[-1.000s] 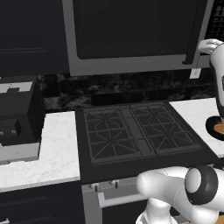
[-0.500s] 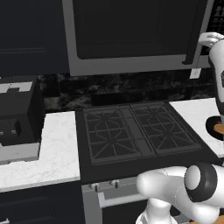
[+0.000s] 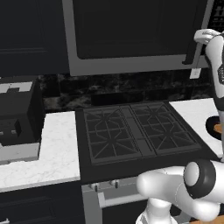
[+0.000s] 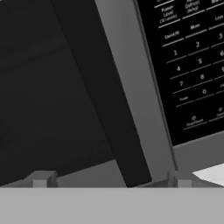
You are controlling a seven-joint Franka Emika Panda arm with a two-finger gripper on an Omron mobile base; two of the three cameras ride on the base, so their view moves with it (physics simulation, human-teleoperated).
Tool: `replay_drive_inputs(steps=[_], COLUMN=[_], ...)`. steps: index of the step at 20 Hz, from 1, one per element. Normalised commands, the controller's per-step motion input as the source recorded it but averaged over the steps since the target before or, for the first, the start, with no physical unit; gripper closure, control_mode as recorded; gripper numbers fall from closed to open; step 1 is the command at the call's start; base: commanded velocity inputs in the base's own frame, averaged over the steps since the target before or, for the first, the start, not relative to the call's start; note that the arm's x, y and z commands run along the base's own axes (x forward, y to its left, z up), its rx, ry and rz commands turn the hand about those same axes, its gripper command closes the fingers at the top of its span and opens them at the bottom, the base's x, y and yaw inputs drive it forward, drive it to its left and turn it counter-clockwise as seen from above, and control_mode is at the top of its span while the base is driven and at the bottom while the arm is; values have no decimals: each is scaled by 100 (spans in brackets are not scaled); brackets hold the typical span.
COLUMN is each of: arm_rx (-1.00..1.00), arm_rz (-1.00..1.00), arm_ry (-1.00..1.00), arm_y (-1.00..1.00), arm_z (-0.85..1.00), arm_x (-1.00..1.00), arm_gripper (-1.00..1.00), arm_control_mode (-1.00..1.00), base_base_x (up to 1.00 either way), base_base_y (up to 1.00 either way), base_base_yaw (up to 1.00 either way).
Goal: Open the microwave, place the bowl with waffle inside the microwave, then close the microwave door and turn it on.
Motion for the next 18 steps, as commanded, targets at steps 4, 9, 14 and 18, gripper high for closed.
replay_drive_inputs(steps=[4, 9, 14, 18], arm_rx=[0, 0, 1, 1], arm_rz=[2, 1, 2, 1], arm_ry=[0, 0, 0, 0], arm_y=[1, 0, 0, -18], arm_z=[0, 0, 0, 1], arm_x=[34, 48, 54, 50], arm_gripper=[-100, -100, -100, -100], arm_control_mode=[-100, -100, -100, -100], base_base_x=[0, 0, 0, 0], base_base_y=[0, 0, 0, 0], base_base_yaw=[0, 0, 0, 0])
